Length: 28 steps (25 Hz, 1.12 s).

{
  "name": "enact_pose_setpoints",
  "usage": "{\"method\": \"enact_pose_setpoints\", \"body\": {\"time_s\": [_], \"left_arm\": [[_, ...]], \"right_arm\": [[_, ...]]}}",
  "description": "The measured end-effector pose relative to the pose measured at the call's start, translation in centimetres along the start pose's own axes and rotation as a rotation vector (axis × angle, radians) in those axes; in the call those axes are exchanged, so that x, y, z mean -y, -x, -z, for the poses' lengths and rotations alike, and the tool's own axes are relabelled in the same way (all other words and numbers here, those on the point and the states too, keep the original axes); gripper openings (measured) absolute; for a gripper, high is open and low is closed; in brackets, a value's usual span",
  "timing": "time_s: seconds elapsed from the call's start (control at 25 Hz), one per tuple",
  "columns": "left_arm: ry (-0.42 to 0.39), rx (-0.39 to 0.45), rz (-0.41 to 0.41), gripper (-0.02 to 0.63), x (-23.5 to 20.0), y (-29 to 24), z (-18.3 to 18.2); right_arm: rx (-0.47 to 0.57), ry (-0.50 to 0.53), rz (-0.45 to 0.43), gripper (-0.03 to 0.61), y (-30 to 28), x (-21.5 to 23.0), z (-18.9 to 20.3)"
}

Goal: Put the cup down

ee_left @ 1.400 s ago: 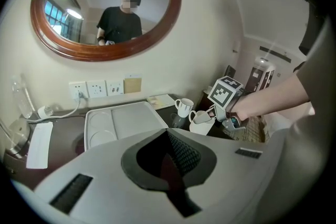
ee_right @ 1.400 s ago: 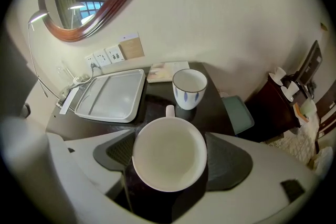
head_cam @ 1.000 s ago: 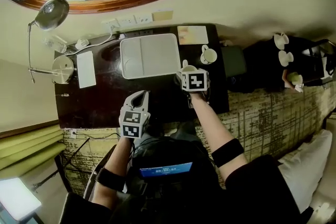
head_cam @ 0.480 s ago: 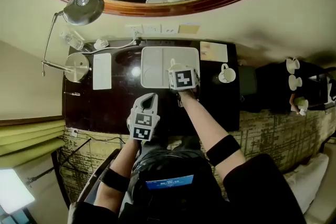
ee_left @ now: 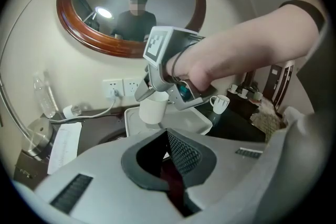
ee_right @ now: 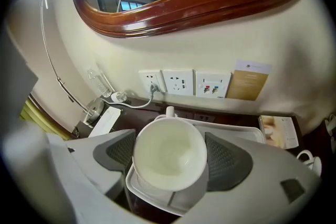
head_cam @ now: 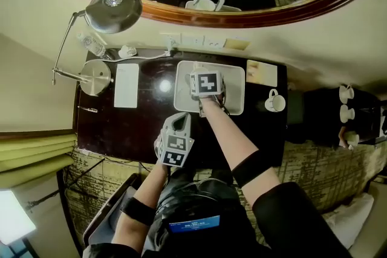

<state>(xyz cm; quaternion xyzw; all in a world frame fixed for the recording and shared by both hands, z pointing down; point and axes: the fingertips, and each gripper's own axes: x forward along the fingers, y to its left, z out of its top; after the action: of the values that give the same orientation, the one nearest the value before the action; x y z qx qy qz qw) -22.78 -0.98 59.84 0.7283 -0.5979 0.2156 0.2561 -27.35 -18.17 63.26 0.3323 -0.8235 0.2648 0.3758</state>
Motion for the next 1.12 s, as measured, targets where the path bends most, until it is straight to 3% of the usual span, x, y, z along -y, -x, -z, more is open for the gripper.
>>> {"method": "enact_pose_setpoints", "body": {"time_s": [0.24,0.72,0.88,1.12], "left_arm": [[0.013,-0.011,0.001,0.003,-0.7,-1.0,0.6],[0.015,-0.043,0.013,0.003,-1.0,-1.4,2.4],[0.019,-0.055,0.008,0.003,-1.3,-1.2,2.8],[0.028,-0.06,0.002,0.003,-1.6,-1.2,3.0]], "right_arm": [[-0.052,-0.046,-0.044,0.42,-2.6,-1.4,-0.7],[-0.012,-0.072,-0.083,0.423,-5.8,-3.6,-1.7],[-0.045,-0.043,0.069,0.422,-5.3,-1.1,-1.4],[-0.027,-0.037,0.073,0.458,-5.6,-1.3,-1.9]]}}
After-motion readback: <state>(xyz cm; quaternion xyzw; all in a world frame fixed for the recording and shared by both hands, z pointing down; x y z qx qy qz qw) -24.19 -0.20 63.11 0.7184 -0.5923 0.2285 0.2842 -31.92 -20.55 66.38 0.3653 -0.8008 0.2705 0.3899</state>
